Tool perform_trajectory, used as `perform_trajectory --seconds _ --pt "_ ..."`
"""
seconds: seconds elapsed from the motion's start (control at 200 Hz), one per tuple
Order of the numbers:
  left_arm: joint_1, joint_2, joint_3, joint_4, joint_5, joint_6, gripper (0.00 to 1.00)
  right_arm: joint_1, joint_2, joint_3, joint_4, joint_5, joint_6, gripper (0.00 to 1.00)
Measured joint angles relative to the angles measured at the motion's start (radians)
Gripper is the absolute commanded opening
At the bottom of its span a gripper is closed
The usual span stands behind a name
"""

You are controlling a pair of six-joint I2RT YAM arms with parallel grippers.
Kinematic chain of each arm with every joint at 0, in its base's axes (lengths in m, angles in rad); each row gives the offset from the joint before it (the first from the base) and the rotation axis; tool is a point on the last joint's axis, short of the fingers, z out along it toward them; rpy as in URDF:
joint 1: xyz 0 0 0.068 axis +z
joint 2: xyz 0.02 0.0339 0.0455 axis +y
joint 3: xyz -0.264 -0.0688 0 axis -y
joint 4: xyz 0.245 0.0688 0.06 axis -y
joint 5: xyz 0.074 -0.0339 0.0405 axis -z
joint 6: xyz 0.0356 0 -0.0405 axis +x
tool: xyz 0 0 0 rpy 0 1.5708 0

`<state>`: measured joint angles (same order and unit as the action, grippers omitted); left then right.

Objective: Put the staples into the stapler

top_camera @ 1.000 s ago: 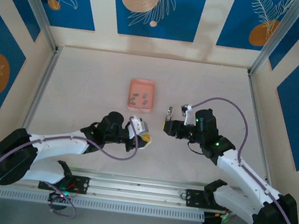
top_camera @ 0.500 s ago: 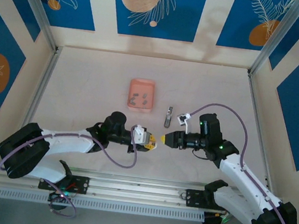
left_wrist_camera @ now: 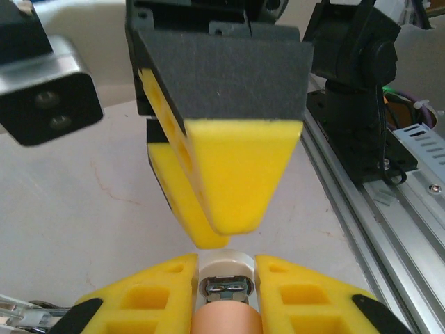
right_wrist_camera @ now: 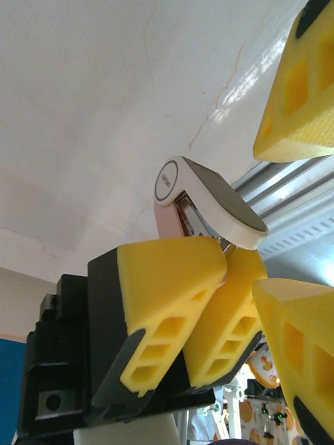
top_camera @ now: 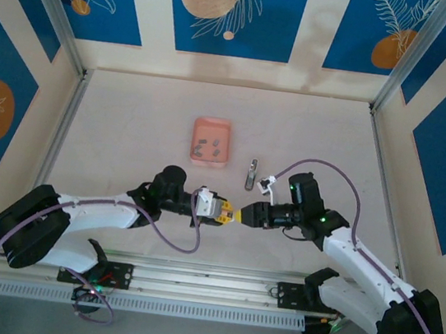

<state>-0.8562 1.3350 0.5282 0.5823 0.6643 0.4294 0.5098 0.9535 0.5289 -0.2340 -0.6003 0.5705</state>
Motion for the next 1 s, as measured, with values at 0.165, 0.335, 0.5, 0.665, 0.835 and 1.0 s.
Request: perform_trajectory --seconds 0.165,0.335,0.5,0.665,0.835,1.0 --pt "0.000 -0.008 0.000 0.014 0.015 0.000 0.17 0.015 0.014 -0.018 0.042 -0.003 0.032 0.48" --pt "0.000 -0.014 -0.004 0.018 0.019 0.000 0.17 0.014 0.019 -0.027 0.066 0.002 0.053 0.45" --pt "0.000 -0.023 -0.020 0.027 0.023 -0.004 0.17 -0.009 0.045 -0.064 0.071 0.046 0.076 0.44" --pt "-0.002 -0.040 -0.023 0.040 0.024 -0.005 0.17 -0.034 0.066 -0.121 0.085 0.075 0.095 0.44" --pt "-0.003 -0.060 -0.023 0.080 0.024 -0.020 0.17 -0.035 0.066 -0.124 0.099 0.089 0.098 0.44" --pt "-0.003 -0.063 -0.026 0.126 0.014 -0.051 0.17 -0.032 0.066 -0.124 0.117 0.101 0.098 0.44"
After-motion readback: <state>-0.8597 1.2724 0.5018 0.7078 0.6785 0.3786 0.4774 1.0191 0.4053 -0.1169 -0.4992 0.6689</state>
